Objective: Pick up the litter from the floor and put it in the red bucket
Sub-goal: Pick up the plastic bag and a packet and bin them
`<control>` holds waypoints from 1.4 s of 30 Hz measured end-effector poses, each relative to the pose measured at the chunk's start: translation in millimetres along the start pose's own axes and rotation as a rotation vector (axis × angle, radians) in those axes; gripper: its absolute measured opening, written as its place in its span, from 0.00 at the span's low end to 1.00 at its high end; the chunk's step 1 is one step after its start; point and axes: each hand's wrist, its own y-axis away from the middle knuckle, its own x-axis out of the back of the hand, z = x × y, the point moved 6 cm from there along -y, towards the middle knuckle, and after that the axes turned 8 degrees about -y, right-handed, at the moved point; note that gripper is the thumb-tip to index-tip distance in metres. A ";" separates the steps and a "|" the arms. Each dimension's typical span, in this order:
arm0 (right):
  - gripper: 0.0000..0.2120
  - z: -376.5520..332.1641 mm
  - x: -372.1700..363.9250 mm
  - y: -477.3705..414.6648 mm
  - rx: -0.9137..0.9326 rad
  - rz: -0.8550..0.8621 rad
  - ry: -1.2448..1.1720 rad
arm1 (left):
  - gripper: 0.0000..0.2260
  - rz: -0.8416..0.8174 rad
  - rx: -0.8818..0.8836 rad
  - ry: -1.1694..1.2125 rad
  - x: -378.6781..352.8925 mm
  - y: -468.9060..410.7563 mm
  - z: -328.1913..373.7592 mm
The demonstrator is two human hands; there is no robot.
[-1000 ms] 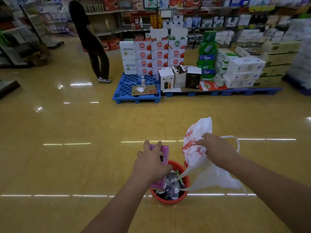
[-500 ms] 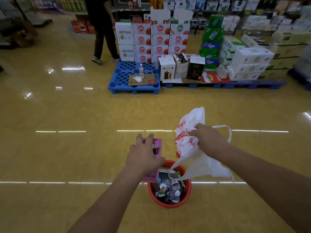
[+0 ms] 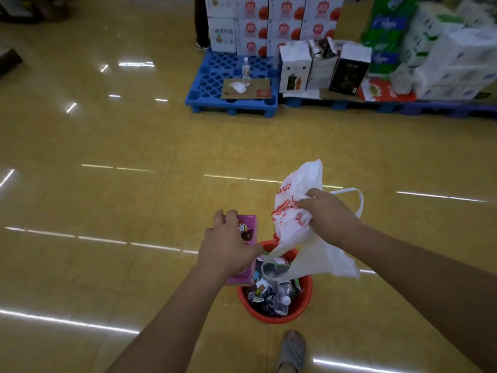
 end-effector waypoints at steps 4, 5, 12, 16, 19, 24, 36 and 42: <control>0.24 26.8 -42.4 -24.5 -0.002 -0.079 -0.055 | 0.40 -0.016 0.050 0.065 -36.6 -24.6 0.3; 0.24 33.5 -55.4 -28.3 -0.006 -0.102 -0.070 | 0.39 -0.020 0.054 0.073 -47.0 -30.7 0.1; 0.23 64.7 -139.6 -54.3 -0.012 -0.206 -0.104 | 0.39 -0.094 0.099 0.117 -124.9 -69.2 -12.3; 0.24 81.3 -188.1 -72.7 -0.036 -0.222 -0.131 | 0.37 -0.115 0.119 0.139 -171.4 -97.2 -26.9; 0.27 96.7 -235.5 -85.8 -0.075 -0.227 -0.149 | 0.36 -0.145 0.138 0.184 -216.2 -120.2 -39.8; 0.36 115.6 -318.9 -85.9 -0.123 -0.224 -0.206 | 0.42 -0.234 0.155 0.235 -289.3 -147.7 -63.2; 0.41 151.0 -458.0 -81.9 -0.226 -0.263 -0.201 | 0.43 -0.186 0.086 0.313 -400.8 -180.6 -112.3; 0.37 178.6 -515.1 -71.6 -0.312 -0.450 -0.081 | 0.38 -0.243 0.109 0.426 -441.7 -191.1 -132.6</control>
